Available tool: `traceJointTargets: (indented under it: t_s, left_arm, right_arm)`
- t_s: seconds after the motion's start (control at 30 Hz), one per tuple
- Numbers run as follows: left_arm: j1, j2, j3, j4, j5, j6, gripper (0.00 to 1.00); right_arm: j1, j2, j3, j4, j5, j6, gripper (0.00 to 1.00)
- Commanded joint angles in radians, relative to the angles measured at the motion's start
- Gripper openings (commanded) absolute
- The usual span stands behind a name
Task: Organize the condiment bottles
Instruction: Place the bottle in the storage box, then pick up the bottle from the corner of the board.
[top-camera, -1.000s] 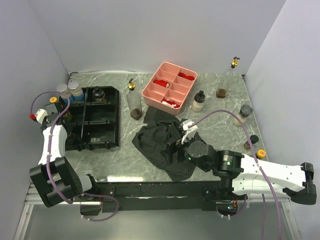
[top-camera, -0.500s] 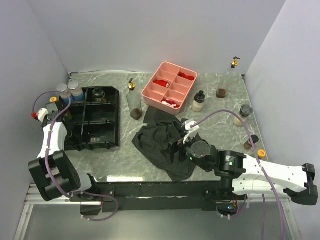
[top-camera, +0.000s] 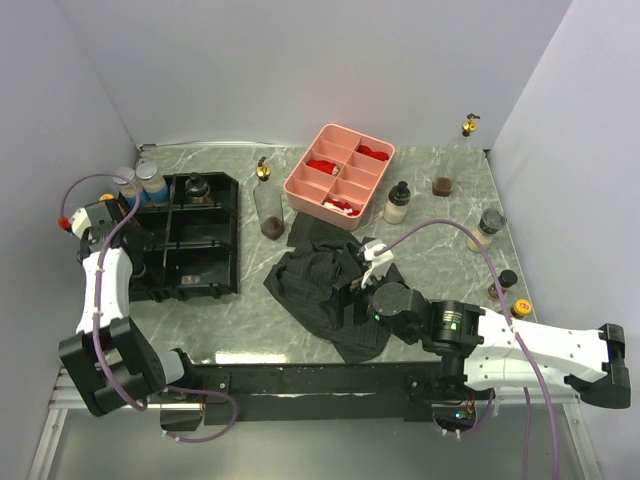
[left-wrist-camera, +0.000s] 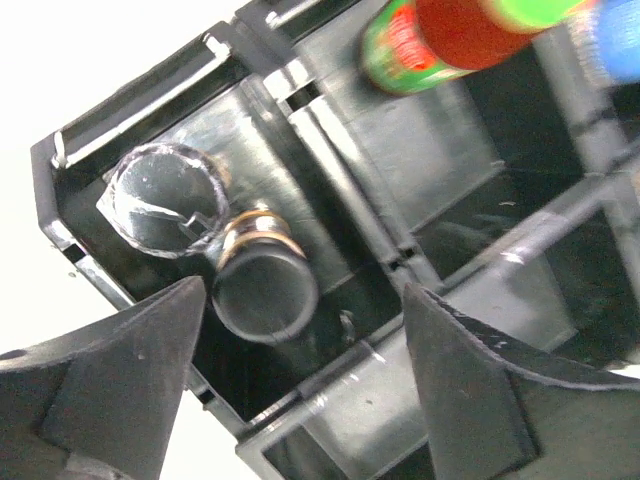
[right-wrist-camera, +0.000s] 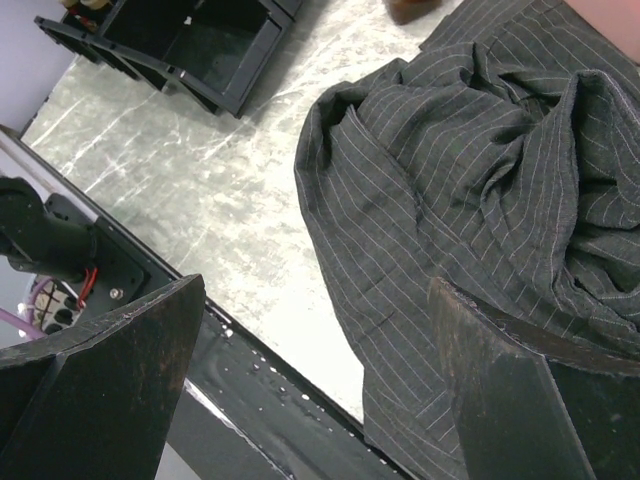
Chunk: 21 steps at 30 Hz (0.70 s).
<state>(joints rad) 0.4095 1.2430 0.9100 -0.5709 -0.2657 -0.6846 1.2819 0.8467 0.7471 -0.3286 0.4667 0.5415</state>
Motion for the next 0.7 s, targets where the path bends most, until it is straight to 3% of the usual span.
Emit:
traceJointTargets:
  t_s: [0.0, 0.13, 0.37, 0.47, 0.57, 0.67]
  left_arm:
    - [0.003, -0.094, 0.072, -0.006, 0.045, 0.034, 0.89]
    - [0.005, -0.125, 0.104, -0.029, 0.075, 0.040, 1.00]
    - [0.005, -0.198, 0.119, -0.034, 0.158, 0.048, 0.96]
    - [0.005, -0.234, 0.118, -0.014, 0.264, 0.105, 0.96]
    - [0.000, -0.307, 0.069, 0.072, 0.523, 0.137, 0.97]
    - [-0.030, -0.373, 0.006, 0.129, 0.663, 0.143, 0.96]
  right_arm:
    - [-0.003, -0.009, 0.003, 0.022, 0.036, 0.032, 1.00]
    - [-0.003, 0.005, 0.026, -0.030, 0.076, 0.063, 1.00]
    - [-0.004, 0.101, 0.142, -0.229, 0.210, 0.224, 1.00]
    - [-0.004, 0.161, 0.201, -0.323, 0.274, 0.282, 1.00]
    - [-0.009, 0.199, 0.230, -0.366, 0.341, 0.317, 1.00]
    - [-0.035, 0.216, 0.230, -0.389, 0.380, 0.372, 1.00]
